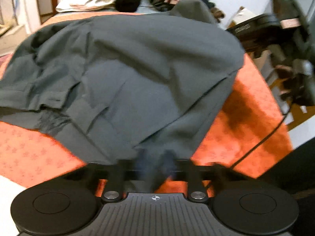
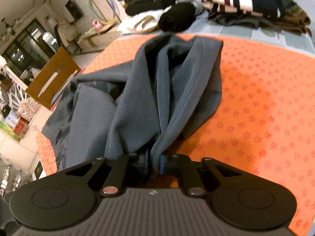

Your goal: Fold clothes

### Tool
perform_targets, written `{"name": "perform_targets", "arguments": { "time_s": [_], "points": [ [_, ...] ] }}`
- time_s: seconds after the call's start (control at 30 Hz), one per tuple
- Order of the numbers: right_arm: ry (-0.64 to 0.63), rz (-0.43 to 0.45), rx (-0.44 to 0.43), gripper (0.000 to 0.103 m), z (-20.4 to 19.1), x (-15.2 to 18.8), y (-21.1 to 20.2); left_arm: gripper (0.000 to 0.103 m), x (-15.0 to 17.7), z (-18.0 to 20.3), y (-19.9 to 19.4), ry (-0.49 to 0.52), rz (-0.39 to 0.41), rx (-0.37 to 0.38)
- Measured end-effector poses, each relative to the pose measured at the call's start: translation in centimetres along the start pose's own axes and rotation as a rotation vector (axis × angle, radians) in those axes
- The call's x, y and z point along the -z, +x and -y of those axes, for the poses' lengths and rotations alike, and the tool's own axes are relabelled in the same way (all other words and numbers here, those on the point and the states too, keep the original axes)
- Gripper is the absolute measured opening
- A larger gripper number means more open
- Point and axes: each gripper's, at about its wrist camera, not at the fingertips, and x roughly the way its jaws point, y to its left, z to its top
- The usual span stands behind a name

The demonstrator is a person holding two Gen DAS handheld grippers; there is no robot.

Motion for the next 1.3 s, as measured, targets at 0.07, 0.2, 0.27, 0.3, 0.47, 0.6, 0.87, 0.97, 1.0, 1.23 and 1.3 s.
{"name": "perform_targets", "arguments": {
  "time_s": [0.07, 0.2, 0.27, 0.3, 0.47, 0.6, 0.87, 0.97, 1.0, 1.23, 1.3],
  "points": [
    [-0.010, 0.040, 0.017, 0.006, -0.1, -0.2, -1.1, 0.002, 0.1, -0.4, -0.7, -0.013, 0.033, -0.089],
    [-0.029, 0.104, 0.079, 0.005, 0.2, -1.1, -3.7, 0.002, 0.0, -3.6, -2.4, -0.094, 0.056, -0.306],
    [-0.028, 0.136, 0.123, 0.005, 0.8, -1.7, -5.2, 0.002, 0.0, -6.4, -3.5, -0.171, 0.057, -0.398],
    [-0.024, 0.152, 0.145, 0.005, 1.2, -2.0, -6.0, 0.002, 0.0, -7.8, -4.0, -0.210, 0.058, -0.445],
    [-0.007, 0.242, 0.290, 0.006, 3.6, -3.1, -10.5, 0.002, 0.2, -13.2, -6.2, -0.356, 0.077, -0.520],
    [-0.016, 0.285, 0.432, 0.006, 5.6, -3.5, -13.6, 0.004, -0.3, -14.7, -7.0, -0.417, 0.092, -0.471],
    [-0.092, 0.274, 0.642, 0.030, 6.6, -3.3, -16.2, 0.046, -1.9, -9.4, -4.7, -0.289, 0.100, -0.219],
    [-0.137, 0.278, 0.658, 0.055, 5.9, -2.8, -16.6, 0.059, -1.9, -7.6, -3.9, -0.262, 0.107, -0.137],
    [-0.145, 0.280, 0.658, 0.057, 5.6, -2.6, -16.7, 0.061, -2.0, -7.2, -3.3, -0.260, 0.101, -0.115],
    [-0.140, 0.245, 0.607, 0.058, 4.9, -1.3, -16.8, 0.061, -1.6, -5.4, -0.1, -0.293, 0.031, -0.044],
    [-0.136, 0.233, 0.594, 0.059, 4.7, -0.8, -16.7, 0.061, -1.4, -5.3, 0.5, -0.309, 0.017, -0.016]
  ]
}}
